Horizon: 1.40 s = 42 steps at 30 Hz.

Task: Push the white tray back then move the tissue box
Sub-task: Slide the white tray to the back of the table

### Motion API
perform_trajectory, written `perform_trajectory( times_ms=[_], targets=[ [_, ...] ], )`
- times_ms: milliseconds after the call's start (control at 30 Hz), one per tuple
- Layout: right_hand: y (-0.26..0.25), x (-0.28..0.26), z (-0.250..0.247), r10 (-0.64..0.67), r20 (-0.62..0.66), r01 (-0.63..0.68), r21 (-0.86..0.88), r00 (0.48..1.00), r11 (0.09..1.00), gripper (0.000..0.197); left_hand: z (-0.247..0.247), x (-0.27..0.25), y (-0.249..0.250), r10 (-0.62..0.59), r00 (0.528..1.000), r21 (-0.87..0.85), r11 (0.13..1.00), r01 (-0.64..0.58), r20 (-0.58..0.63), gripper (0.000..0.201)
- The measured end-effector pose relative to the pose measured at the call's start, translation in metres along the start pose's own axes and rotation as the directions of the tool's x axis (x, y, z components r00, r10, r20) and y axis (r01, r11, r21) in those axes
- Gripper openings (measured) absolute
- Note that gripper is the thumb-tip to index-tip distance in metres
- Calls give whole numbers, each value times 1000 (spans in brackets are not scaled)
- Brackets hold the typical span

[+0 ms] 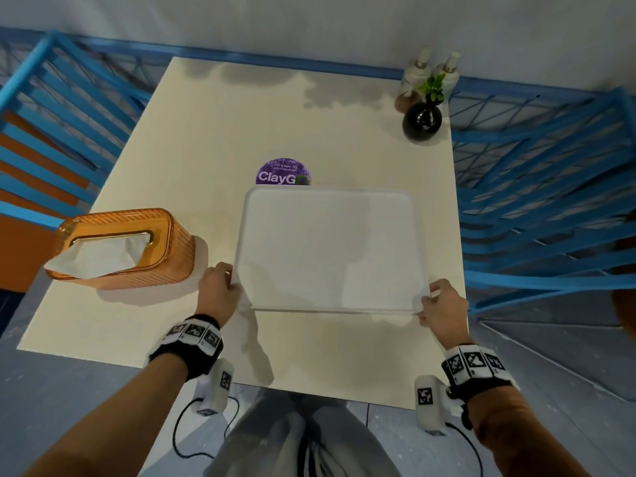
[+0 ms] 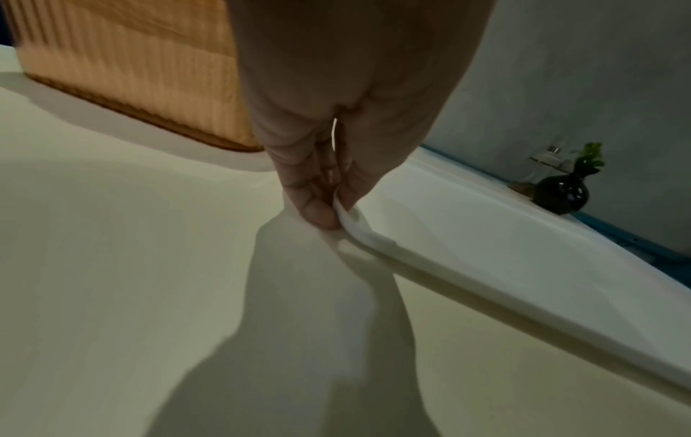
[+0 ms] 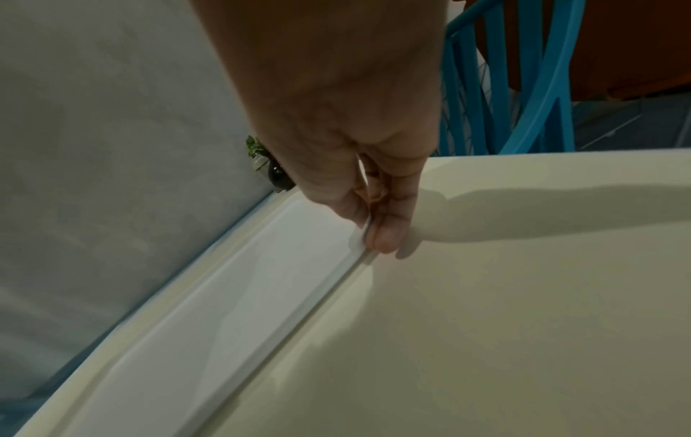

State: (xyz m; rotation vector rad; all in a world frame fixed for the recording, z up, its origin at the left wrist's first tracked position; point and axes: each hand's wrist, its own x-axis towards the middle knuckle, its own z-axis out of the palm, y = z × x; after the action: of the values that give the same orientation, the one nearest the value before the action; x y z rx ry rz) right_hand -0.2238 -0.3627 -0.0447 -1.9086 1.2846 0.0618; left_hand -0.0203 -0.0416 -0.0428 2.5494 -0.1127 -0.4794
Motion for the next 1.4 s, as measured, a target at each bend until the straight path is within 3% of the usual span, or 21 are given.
perform_trajectory(
  times_ms=[200,600,767,1233,1400],
  targets=[
    [-39,36,7,0,-11,0,40,1000,999,19,-6,54,27,12,1000,133,991,-8,-25,33],
    [-132,127,30,39,-71,-32,107,997,994,11,-23,195,68,-30,999,109,993,34,-34,30],
    [-165,166,40,39,-112,-23,141,993,990,21,-32,246,85,-21,998,92,995,28,-66,30],
    [-242,241,49,72,-187,-59,72,980,996,22,-44,349,131,52,994,84,996,-44,-96,28],
    [-251,255,52,73,-217,-47,125,973,991,10,-43,365,140,67,993,79,995,-59,-102,28]
  ],
)
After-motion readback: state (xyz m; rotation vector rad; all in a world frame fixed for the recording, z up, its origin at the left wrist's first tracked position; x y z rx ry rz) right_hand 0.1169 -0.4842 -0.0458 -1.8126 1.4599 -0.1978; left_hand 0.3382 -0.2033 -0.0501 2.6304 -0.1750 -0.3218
